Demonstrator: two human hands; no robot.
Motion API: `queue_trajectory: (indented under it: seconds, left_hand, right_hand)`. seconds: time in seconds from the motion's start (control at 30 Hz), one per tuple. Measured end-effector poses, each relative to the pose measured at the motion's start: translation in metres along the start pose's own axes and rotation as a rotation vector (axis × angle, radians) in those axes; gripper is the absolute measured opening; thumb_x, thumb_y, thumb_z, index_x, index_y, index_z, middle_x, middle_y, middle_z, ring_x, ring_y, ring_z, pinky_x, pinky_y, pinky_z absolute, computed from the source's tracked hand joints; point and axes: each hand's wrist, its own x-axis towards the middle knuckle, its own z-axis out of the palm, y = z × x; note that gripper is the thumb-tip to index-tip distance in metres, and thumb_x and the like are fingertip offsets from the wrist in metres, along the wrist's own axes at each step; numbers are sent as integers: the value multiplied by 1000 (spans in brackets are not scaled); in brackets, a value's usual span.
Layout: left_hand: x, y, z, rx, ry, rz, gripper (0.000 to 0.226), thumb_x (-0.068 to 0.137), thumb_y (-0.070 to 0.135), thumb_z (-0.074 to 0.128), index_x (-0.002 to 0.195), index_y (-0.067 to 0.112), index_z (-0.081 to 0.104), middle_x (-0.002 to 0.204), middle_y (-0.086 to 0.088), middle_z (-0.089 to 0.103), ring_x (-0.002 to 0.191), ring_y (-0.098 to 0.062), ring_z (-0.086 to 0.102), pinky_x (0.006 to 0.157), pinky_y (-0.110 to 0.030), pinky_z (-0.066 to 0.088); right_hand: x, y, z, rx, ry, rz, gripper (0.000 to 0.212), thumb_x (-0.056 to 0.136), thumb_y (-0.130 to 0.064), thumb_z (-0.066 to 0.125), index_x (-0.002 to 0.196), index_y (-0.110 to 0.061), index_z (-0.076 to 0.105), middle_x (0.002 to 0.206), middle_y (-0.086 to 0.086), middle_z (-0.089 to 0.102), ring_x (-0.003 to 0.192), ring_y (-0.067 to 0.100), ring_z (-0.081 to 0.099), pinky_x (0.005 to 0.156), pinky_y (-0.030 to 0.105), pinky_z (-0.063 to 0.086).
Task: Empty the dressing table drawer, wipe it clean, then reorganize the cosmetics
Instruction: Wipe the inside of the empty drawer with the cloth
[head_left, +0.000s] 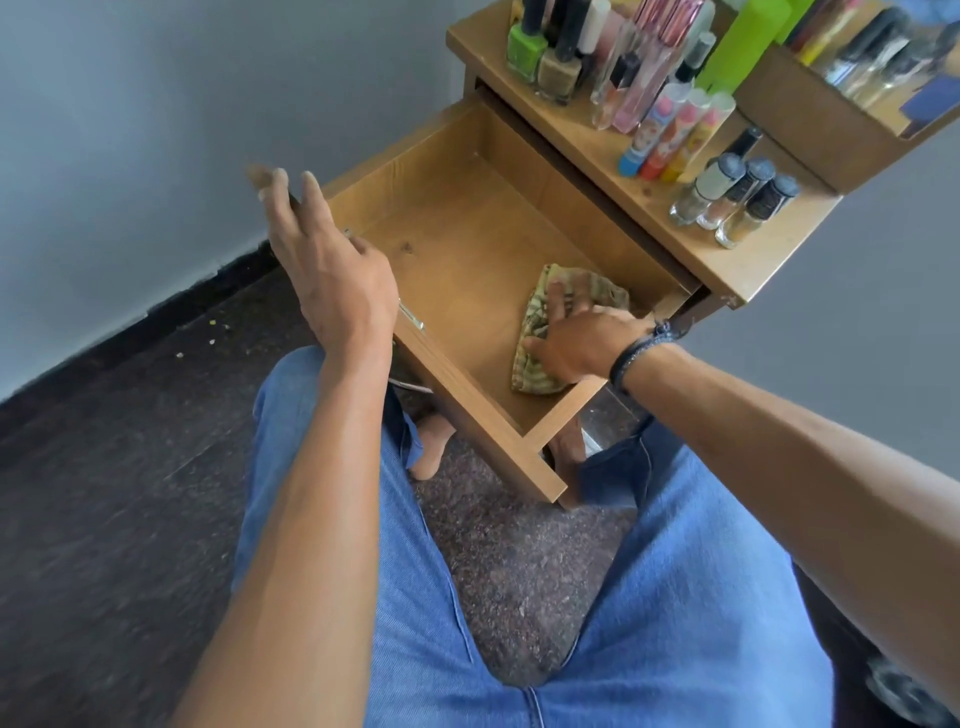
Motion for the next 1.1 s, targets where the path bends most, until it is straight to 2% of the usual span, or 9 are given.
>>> queue_trajectory:
  seconds: [0.2,0.3,0.37,0.5,0.63,0.8,0.87,0.93,1.1]
  left_hand:
    - [2,0,2,12,-2,11,62,92,-9,43,153,5,39,164,-8,24,154,-26,18,122,-31,24]
    - [2,-1,1,23,-15,6,62,94,-9,44,154,6,37,165,-6,22,154,-25,16,122,-31,25]
    - [1,-1,0,25,-25,8,62,94,-9,43,154,6,37,165,-6,22,154,-25,16,123,-31,25]
    - [1,0,-2,16,-29,7,63,94,-9,42,154,6,37,165,-6,21,154,-25,16,122,-33,28]
    - [2,0,0,16,-16,2,61,93,-9,44,153,6,40,165,-7,23,154,-25,18,121,-32,27]
    - [1,1,-1,20,-2,8,59,93,-9,43,151,6,43,164,-7,25,153,-26,19,122,-30,26]
    - [2,2,0,21,-5,8,59,93,-9,42,151,6,43,164,-7,24,154,-26,19,122,-28,24]
    - [2,2,0,22,-11,0,61,93,-10,41,151,6,42,164,-7,23,154,-26,16,122,-25,21]
    - [2,1,0,41,-24,-1,61,94,-9,42,153,7,40,165,-5,22,155,-23,13,121,-23,18]
  right_hand:
    - [-16,-37,30,-30,-65,-198,87,108,-30,38,148,-24,-40,152,9,-48,148,51,-20,119,68,18]
    - [-4,-34,24,-28,-3,-283,83,109,-39,35,149,-33,-38,151,-3,-50,149,40,-28,121,67,14]
    - [9,-23,10,-26,58,-295,76,108,-51,28,153,-35,-31,156,-3,-44,149,38,-29,122,67,7]
    - [18,6,-13,-4,87,-144,75,104,-63,22,156,-35,-26,162,-3,-37,156,34,-13,125,53,4]
    - [-3,7,-4,-145,56,20,84,103,-66,23,157,-25,-26,168,9,-21,154,36,19,120,46,26]
    - [-14,-14,-2,-303,-12,0,101,101,-42,52,156,-7,-25,167,20,17,147,41,35,113,50,37]
    - [-18,-25,0,-339,-8,-43,101,99,-29,56,155,-2,-24,165,28,13,144,45,38,107,53,42]
    - [-23,-33,5,-341,10,-93,97,98,-13,54,154,-1,-24,164,33,-4,143,47,38,104,53,45]
    - [-28,-30,12,-257,118,-211,92,98,3,48,157,-7,-23,162,28,-23,146,46,33,108,51,46]
